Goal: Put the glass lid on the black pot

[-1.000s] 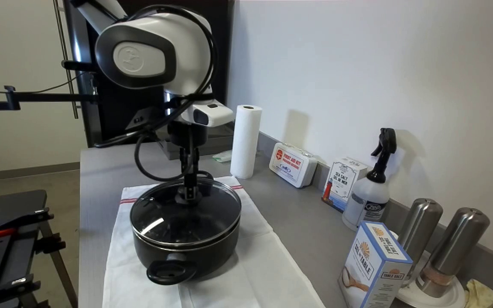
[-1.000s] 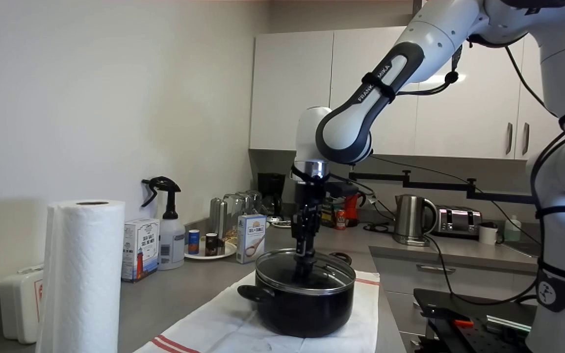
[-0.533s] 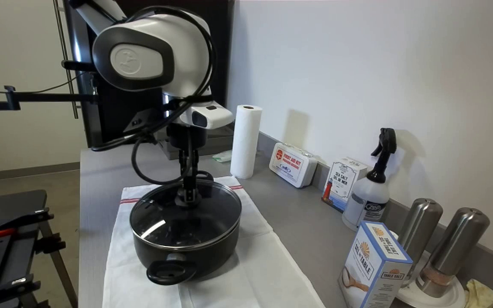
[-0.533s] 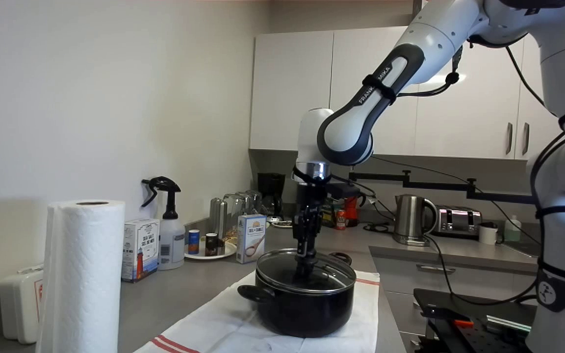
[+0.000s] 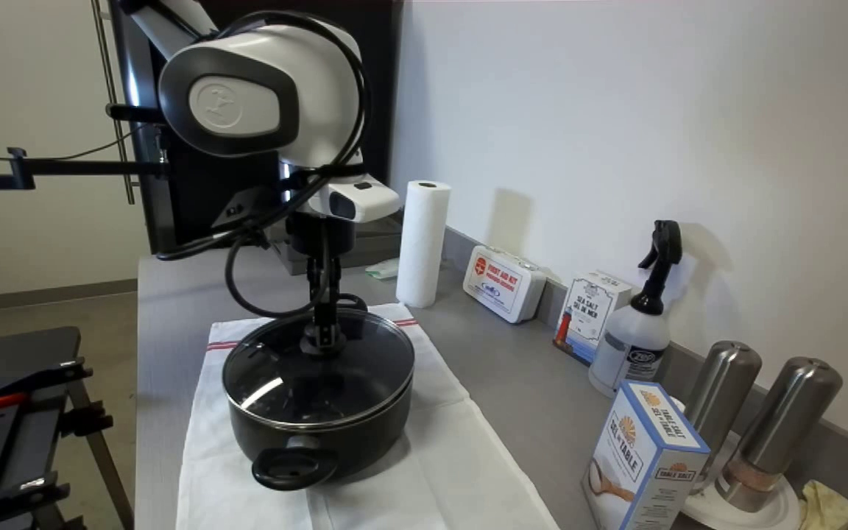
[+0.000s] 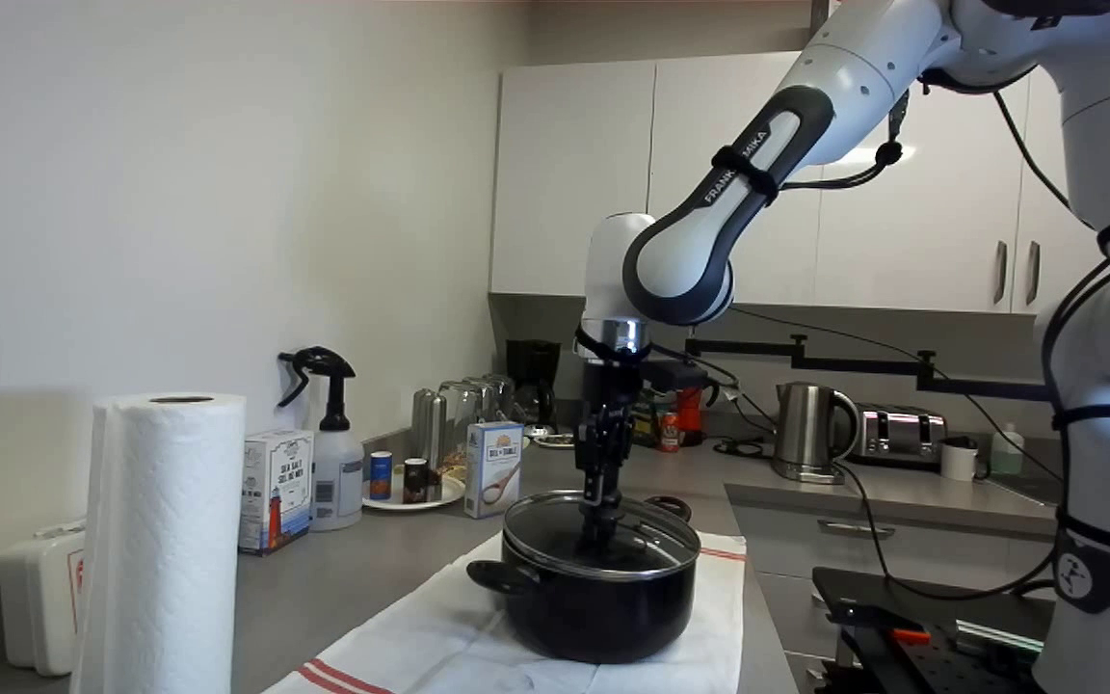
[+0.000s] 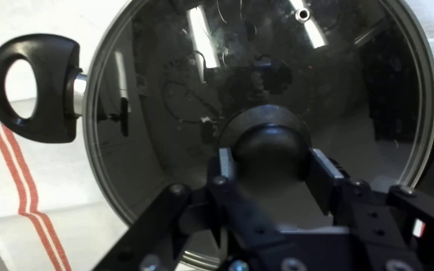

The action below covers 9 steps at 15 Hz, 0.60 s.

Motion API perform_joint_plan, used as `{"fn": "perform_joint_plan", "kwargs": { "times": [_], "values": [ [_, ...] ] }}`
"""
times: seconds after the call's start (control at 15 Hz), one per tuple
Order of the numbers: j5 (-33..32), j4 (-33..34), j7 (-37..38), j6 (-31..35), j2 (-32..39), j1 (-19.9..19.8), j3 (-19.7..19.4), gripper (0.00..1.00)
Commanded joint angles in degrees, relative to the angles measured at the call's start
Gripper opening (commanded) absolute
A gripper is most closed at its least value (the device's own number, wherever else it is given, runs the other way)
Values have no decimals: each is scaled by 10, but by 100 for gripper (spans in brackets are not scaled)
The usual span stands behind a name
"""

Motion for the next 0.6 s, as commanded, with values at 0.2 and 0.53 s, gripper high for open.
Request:
{"fn": "perform_joint_plan", "kwargs": {
  "times": [0.2,0.53],
  "values": [
    [18,-5,-17,-22,-18,-1,3,25],
    [13,-6,-10,-19,-20,0,1,90]
  ]
}}
